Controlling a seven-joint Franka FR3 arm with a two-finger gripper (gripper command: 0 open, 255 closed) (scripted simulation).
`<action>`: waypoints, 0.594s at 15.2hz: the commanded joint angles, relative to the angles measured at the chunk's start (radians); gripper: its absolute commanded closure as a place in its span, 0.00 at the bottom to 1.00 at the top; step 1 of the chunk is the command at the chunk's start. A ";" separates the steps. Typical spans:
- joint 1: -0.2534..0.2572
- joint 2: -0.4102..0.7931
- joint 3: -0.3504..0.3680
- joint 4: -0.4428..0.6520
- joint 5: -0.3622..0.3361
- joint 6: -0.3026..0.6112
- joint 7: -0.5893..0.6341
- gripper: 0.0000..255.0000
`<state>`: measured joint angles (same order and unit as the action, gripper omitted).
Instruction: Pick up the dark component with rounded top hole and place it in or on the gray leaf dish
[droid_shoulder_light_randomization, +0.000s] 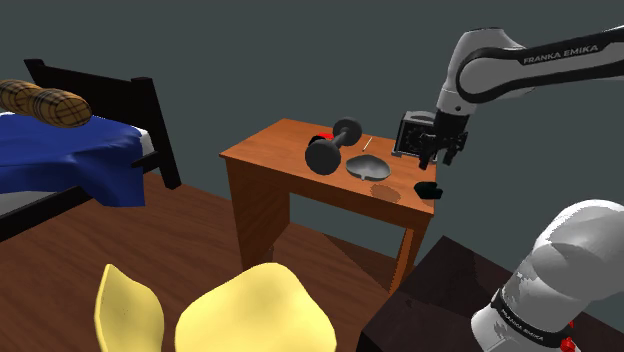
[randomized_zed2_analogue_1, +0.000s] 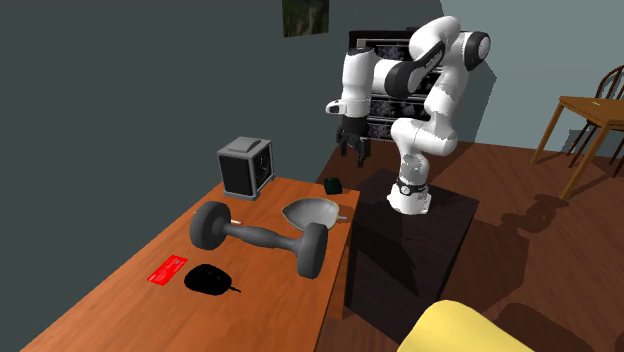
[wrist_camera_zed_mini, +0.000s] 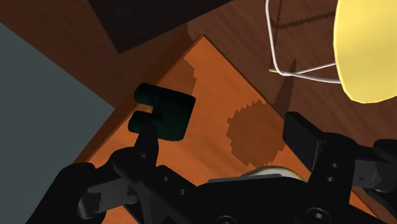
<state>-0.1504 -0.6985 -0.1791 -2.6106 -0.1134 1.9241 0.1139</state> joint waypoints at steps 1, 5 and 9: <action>-0.022 0.036 -0.030 -0.029 -0.020 0.063 -0.012 0.00; -0.060 0.128 -0.084 -0.072 -0.052 0.189 -0.027 0.00; -0.061 0.155 -0.093 -0.100 -0.057 0.243 -0.028 0.00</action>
<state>-0.2115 -0.5528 -0.2692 -2.7066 -0.1692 2.1539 0.0868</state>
